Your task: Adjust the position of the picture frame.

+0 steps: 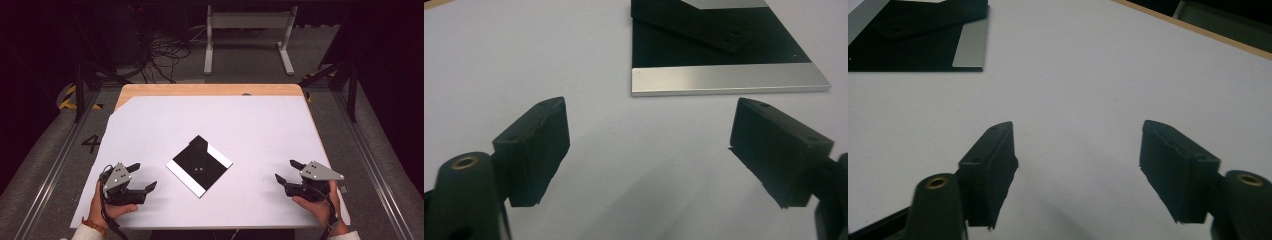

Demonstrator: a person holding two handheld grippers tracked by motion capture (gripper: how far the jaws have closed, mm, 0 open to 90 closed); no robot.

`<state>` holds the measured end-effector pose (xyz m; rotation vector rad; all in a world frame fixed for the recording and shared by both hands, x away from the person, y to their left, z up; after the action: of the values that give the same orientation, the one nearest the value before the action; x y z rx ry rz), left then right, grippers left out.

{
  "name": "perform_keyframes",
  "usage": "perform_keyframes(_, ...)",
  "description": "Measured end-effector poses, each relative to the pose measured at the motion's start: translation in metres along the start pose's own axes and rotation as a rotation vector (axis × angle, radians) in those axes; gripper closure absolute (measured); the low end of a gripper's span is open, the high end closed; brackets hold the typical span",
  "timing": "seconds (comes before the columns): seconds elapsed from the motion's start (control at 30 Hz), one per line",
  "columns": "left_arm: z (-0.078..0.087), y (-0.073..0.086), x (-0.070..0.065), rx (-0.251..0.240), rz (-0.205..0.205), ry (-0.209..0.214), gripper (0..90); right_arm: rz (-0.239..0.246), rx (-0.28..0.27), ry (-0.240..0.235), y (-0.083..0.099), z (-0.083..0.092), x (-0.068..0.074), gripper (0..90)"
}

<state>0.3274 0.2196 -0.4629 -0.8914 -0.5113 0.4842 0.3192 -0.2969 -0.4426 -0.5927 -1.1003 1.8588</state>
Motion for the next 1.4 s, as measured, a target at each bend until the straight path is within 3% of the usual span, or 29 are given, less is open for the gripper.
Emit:
perform_keyframes(0.03,-0.002,-0.002,-0.004,0.010,-0.013,0.018,19.8,0.001,0.021,-0.019,0.000,-0.001,0.000,43.8)
perform_keyframes(0.13,-0.004,-0.004,-0.008,0.017,-0.024,0.020,23.4,-0.001,0.030,-0.019,0.000,-0.002,0.000,49.8)
perform_keyframes(0.27,-0.008,-0.005,-0.015,0.053,-0.036,0.053,40.3,-0.007,0.050,-0.056,-0.002,-0.010,0.001,62.3)
perform_keyframes(0.47,-0.014,-0.008,-0.020,0.066,-0.062,0.112,70.6,-0.006,0.073,-0.073,-0.006,-0.022,0.002,72.8)
perform_keyframes(0.57,-0.018,-0.009,-0.020,0.081,-0.066,0.119,82.2,-0.014,0.065,-0.079,-0.011,-0.027,0.004,79.8)
perform_keyframes(0.63,-0.021,-0.010,-0.020,0.095,-0.076,0.116,84.7,-0.013,0.066,-0.081,-0.012,-0.028,0.006,82.0)
perform_keyframes(0.7,-0.025,-0.012,-0.020,0.105,-0.076,0.124,85.6,-0.010,0.071,-0.099,-0.017,-0.035,0.011,90.0)
perform_keyframes(1.1,-0.052,-0.019,-0.011,0.121,-0.045,0.108,83.3,0.017,0.111,-0.163,-0.043,-0.088,0.048,90.0)
perform_keyframes(1.23,-0.064,-0.020,-0.011,0.163,-0.057,0.127,83.3,0.025,0.137,-0.160,-0.044,-0.104,0.057,90.0)
perform_keyframes(1.4,-0.068,-0.023,-0.010,0.168,-0.067,0.112,83.3,0.021,0.171,-0.149,-0.043,-0.119,0.062,90.0)
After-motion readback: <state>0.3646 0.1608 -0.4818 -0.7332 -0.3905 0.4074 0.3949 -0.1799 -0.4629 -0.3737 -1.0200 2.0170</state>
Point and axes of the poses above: each handheld gripper's, and its own axes: z roughly backward along the jaws, y roughly out of its underside, x roughly to its left, the point moved 2 cm from there along -z, roughly forward along the jaws, and after that the axes turned 12 degrees about -z, right-handed, at the moved point
